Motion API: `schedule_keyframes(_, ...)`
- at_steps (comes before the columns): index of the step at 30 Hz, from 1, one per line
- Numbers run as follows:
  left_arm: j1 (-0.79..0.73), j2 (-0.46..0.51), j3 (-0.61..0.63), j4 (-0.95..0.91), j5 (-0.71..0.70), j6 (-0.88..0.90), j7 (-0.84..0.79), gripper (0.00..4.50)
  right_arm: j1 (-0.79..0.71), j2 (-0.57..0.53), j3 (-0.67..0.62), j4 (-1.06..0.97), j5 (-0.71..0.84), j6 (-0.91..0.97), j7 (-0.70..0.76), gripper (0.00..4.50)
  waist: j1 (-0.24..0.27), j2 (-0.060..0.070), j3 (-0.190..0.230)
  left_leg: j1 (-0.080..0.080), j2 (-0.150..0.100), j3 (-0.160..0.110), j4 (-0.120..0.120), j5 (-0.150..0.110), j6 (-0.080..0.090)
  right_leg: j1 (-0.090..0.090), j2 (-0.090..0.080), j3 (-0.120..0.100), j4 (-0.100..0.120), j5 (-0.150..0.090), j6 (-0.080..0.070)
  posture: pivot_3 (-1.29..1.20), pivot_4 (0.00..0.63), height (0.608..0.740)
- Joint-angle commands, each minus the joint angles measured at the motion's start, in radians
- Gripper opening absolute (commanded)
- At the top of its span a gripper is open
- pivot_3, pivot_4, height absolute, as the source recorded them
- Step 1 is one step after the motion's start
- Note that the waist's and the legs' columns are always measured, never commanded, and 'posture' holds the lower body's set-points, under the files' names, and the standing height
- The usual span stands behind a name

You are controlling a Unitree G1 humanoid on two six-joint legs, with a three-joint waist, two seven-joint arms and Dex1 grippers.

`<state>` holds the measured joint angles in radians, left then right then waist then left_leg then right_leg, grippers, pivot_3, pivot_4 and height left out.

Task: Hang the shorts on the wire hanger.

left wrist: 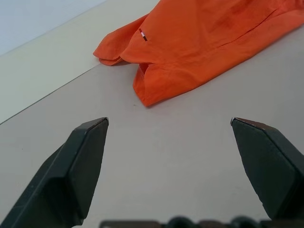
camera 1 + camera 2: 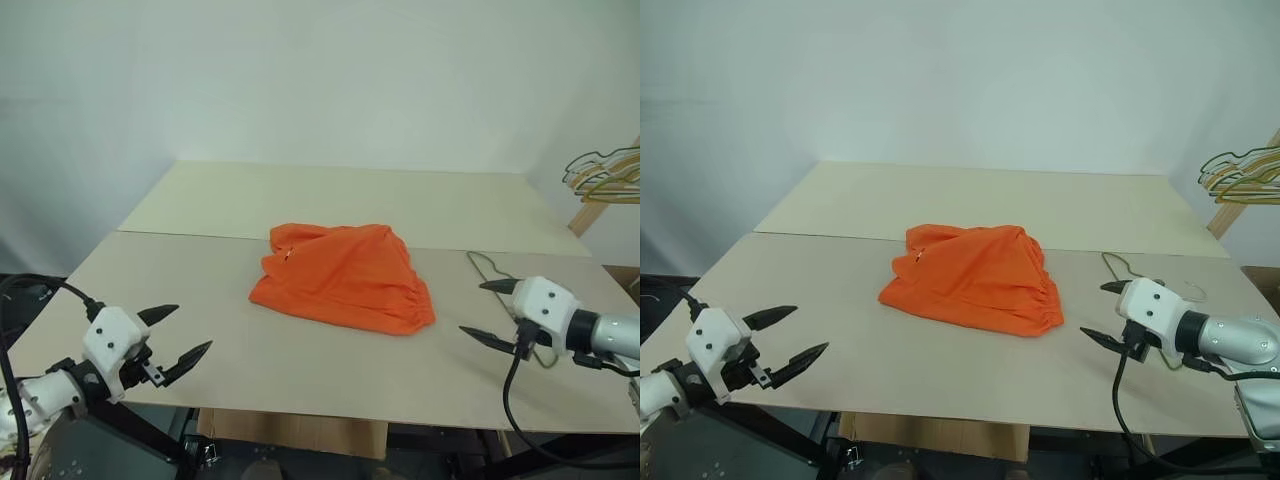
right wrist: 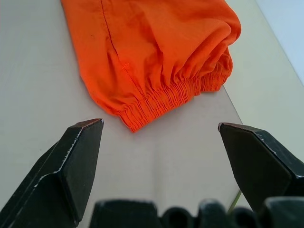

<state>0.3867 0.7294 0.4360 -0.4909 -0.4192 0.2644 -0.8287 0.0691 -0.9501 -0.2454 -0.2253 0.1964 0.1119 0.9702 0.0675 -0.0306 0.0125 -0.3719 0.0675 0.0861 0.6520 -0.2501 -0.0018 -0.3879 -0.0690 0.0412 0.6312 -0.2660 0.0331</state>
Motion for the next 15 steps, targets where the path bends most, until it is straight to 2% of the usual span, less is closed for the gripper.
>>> schedule_keyframes(1, -0.010, 0.011, 0.008, -0.010, 0.011, -0.020, -0.003, 4.48, -0.005, -0.011, -0.035, -0.018, -0.005, -0.025, -0.006, 4.50, 0.000, 0.000, 0.000, 0.000, 0.000, 0.000, 0.000, 0.000, 0.000, 0.000, 0.000, 0.000, 0.000, 0.000, 0.000, 0.15, 0.000, 0.740)
schedule_keyframes(10, -0.036, -0.003, 0.000, 0.000, 0.035, -0.016, 0.016, 4.48, -0.027, -0.010, -0.019, -0.002, -0.016, -0.035, -0.006, 4.50, -0.001, 0.000, 0.000, 0.000, 0.000, 0.000, 0.000, 0.000, 0.000, 0.000, 0.000, 0.000, 0.000, 0.000, 0.000, 0.14, 0.000, 0.740)
schedule_keyframes(15, -0.050, 0.030, -0.038, 0.015, 0.093, -0.038, -0.002, 4.48, -0.057, -0.002, -0.006, 0.009, -0.003, -0.048, 0.005, 4.50, -0.002, 0.000, 0.000, 0.000, 0.000, 0.000, 0.000, 0.000, 0.000, 0.000, 0.000, 0.000, 0.000, 0.000, 0.000, 0.12, 0.000, 0.740)
